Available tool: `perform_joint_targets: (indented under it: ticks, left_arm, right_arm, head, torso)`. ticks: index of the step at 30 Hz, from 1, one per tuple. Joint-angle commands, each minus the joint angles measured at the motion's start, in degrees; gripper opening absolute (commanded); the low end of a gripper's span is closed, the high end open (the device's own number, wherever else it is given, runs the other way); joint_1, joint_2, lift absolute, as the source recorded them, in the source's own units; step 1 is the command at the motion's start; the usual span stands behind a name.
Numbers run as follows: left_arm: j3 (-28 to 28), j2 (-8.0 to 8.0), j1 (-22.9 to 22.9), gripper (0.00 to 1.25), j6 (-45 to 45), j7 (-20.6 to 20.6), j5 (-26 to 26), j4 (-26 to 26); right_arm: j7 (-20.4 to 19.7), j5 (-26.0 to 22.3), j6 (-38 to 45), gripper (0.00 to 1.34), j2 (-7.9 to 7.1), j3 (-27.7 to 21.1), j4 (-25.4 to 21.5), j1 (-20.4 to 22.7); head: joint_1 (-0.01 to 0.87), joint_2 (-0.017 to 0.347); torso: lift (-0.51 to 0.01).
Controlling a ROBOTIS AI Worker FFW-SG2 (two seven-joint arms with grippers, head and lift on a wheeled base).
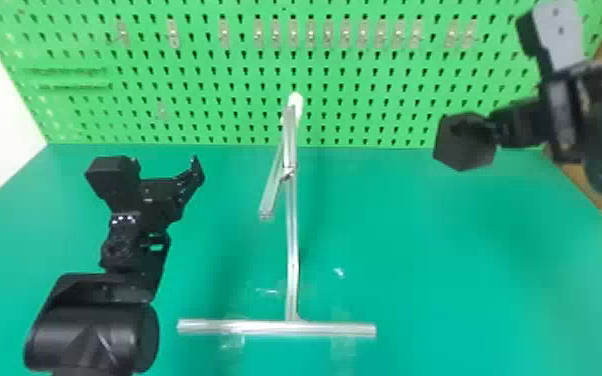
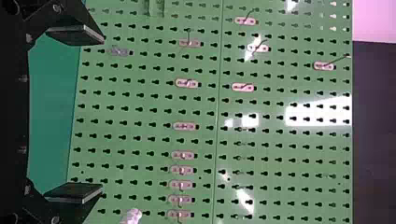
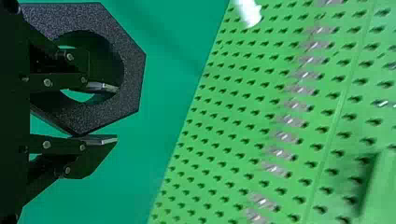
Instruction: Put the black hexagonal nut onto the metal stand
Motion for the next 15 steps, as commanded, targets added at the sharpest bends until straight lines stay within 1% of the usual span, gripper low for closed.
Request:
perform_joint_targets:
  ticks: [1,5,8,11,15]
  left_arm:
    - [-0.16,0.00,-0.10,1.08,0.00,0.00,-0.18,0.00]
    - [-0.25,0.00,-0.10,1.08,0.00,0.00,-0.27,0.00]
    - [-0.34,0.00,-0.10,1.08,0.00,0.00,-0.27,0.09]
    - [-0.42,0.00,-0.10,1.08,0.00,0.00,-0.27,0.09]
    - [-0.42,0.00,-0.10,1.08,0.00,0.00,-0.35,0.17]
  right_arm:
    - [0.01,-1.97,0.19,0.29,-0.51,2.05,1.04,-4.48]
    - [0.18,-3.82,0.10,0.29,-0.24,3.02,3.06,-7.82]
    - [0.53,-4.96,-0.78,0.29,0.28,3.90,4.99,-10.11]
    - [1.85,-5.58,-1.83,0.29,0.81,4.78,7.37,-12.04]
    - [2.29,-6.54,-2.89,0.29,1.69,6.10,10.79,-14.50]
  head:
    - [0.693,0.081]
    - [0.693,0.081]
    - [0.693,0.081]
    - [0.693,0.081]
    - [0.693,0.081]
  torso:
    - [-0.001]
    - [-0.001]
    - [-0.001]
    - [-0.001]
    - [-0.001]
